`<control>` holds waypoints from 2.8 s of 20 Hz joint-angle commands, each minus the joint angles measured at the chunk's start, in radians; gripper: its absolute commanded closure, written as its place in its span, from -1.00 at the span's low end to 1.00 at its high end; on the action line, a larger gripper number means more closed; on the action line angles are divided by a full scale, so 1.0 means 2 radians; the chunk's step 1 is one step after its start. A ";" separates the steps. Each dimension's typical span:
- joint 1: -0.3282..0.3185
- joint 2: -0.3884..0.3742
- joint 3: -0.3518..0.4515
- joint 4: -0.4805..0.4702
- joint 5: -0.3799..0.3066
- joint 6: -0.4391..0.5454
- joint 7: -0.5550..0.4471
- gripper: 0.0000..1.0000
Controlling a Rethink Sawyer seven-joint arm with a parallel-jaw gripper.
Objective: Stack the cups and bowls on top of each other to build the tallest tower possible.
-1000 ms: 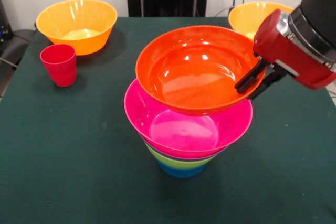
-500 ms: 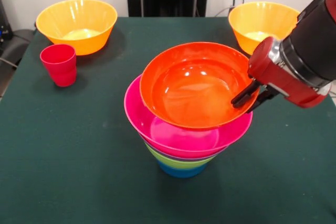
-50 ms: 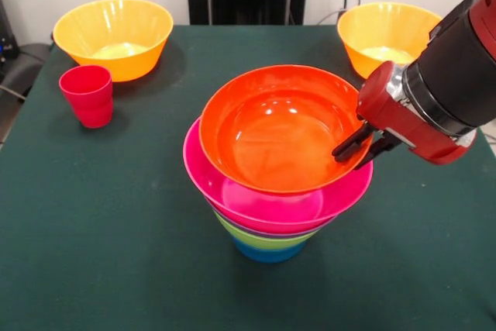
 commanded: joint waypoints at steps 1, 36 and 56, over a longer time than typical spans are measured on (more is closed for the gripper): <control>-0.011 -0.006 0.013 0.016 0.005 -0.028 0.089 1.00; -0.010 0.017 0.029 0.066 0.001 -0.136 0.102 1.00; 0.021 -0.036 0.045 0.187 0.013 -0.170 0.095 1.00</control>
